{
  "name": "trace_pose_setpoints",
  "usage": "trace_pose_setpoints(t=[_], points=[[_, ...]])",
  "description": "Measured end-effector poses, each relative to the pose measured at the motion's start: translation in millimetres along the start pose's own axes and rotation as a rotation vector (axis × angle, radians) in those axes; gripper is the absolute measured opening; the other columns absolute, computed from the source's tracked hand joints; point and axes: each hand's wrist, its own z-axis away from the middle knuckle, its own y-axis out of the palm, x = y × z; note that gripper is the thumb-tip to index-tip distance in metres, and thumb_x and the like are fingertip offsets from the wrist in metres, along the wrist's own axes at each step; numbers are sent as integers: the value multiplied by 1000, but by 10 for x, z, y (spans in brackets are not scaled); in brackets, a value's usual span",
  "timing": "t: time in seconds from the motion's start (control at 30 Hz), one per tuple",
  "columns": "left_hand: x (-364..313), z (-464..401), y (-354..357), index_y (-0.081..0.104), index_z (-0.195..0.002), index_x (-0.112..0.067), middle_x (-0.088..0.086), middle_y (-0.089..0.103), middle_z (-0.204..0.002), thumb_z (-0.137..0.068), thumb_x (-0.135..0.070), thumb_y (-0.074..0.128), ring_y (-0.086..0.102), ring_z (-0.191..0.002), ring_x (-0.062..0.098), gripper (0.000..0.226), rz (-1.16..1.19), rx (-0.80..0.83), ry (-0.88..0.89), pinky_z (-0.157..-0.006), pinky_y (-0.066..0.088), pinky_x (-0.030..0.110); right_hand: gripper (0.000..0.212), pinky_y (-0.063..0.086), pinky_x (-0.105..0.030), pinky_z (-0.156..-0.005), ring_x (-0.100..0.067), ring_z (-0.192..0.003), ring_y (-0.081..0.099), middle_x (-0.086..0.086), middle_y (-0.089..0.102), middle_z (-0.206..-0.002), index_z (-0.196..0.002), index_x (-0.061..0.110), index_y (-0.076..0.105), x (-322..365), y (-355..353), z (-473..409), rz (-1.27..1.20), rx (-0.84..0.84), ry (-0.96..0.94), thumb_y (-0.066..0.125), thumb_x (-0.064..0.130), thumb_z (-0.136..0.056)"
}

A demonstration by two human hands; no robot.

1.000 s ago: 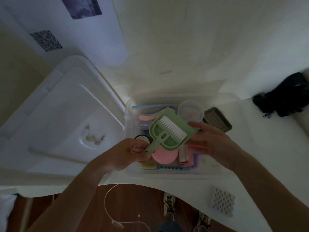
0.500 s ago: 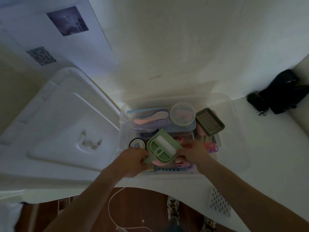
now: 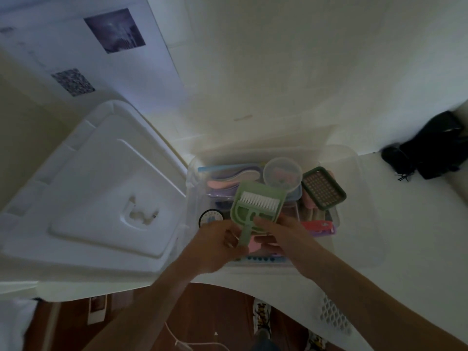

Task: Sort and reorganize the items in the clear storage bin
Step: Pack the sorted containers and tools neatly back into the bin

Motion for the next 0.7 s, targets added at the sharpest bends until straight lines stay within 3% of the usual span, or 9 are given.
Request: trace_pose_setpoints(t=[0.07,0.17,0.27,0.37,0.43,0.53,0.6,0.7], points=[[-126,14,104,60,-86,-36,-16,68,-74,-76,-35,84,64,-68,-7,26,68,-25,53,-62,47,7,17,59,-42,-84,-27,-93,72,-7,76,-99,-109,17,70,39,85,7,8,2,-60,65,19,-93],[-242,71,130,73,-89,-27,-11,74,-76,-78,-46,79,68,-67,-3,22,63,-53,89,-67,56,20,20,61,-39,-78,-26,-90,73,-8,76,-101,-114,13,68,161,-15,2,83,61,-102,62,11,-95],[-141,118,12,76,-82,-23,-8,74,-69,-86,-49,70,68,-60,-1,28,34,-26,30,-65,58,23,13,60,-30,-67,-21,-82,73,-4,76,-93,-105,18,69,310,-260,7,384,228,41,65,17,-93],[70,53,-48,71,-78,-26,-14,66,-61,-86,-48,68,64,-61,0,24,-214,-112,-2,-63,51,16,23,58,-36,-71,-29,-85,70,-15,72,-99,-103,11,68,288,-399,-231,737,231,238,68,29,-89],[180,-34,4,72,-89,-27,-11,70,-74,-85,-42,69,66,-73,6,16,-295,-132,19,-70,52,21,29,54,-34,-65,-27,-73,63,-16,66,-90,-99,7,65,221,-383,-443,822,211,325,72,31,-84],[315,-197,191,60,-126,-26,-2,69,-111,-86,-37,69,65,-100,16,42,-386,0,100,-84,49,28,28,49,-33,-62,-22,-68,55,-5,55,-78,-85,13,60,189,-256,-708,926,223,345,78,33,-78],[358,-309,303,49,-139,-25,4,61,-124,-87,-39,68,61,-110,21,57,-425,72,152,-90,47,31,32,51,-34,-70,-22,-79,59,-3,61,-86,-90,13,66,149,-168,-853,1010,226,299,80,38,-76],[401,-508,408,48,-138,-16,10,63,-122,-87,-43,67,63,-109,28,61,-468,103,144,-88,53,38,64,53,-40,-95,-21,-106,63,-4,68,-112,-117,12,68,-16,-150,-1072,946,180,105,84,45,-65]])
